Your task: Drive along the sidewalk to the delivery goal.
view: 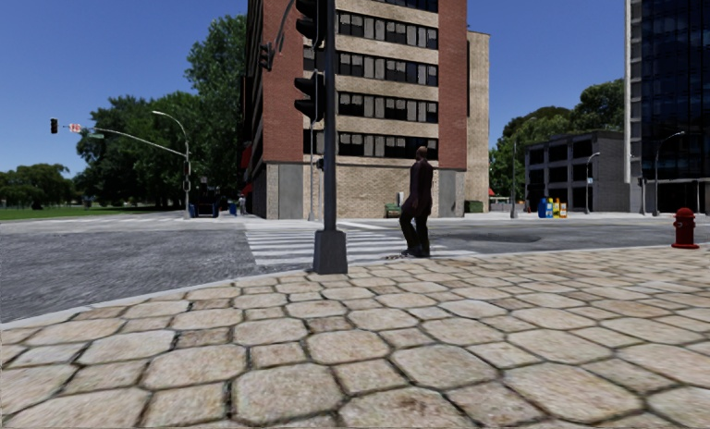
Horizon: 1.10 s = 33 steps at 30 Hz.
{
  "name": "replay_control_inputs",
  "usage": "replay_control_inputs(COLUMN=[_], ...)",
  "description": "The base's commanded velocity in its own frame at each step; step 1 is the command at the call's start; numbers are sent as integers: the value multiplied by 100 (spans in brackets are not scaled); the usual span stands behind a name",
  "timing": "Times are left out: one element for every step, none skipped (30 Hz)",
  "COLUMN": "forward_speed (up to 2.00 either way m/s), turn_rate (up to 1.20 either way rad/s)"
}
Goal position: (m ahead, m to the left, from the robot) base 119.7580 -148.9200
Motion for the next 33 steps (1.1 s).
replay_control_inputs(forward_speed=[200, 200, 200, 200, 200, 200, 200, 200, 200, 200, 200, 200, 200, 200, 200, 200, 200, 200, 200, 200, 200, 200, 200, 200, 200, 200, 200, 200, 200, 200, 200, 200, 200], turn_rate=[-42, -42, -42, -42, -42, -42, -42, -42, -42, -42, -42, -42, -42, -42, -42, -42, -42, -42, -42, -42, -42, -42, -42, -42, -42, -42, 0, 0, 0, 0, 0, 0, 0])
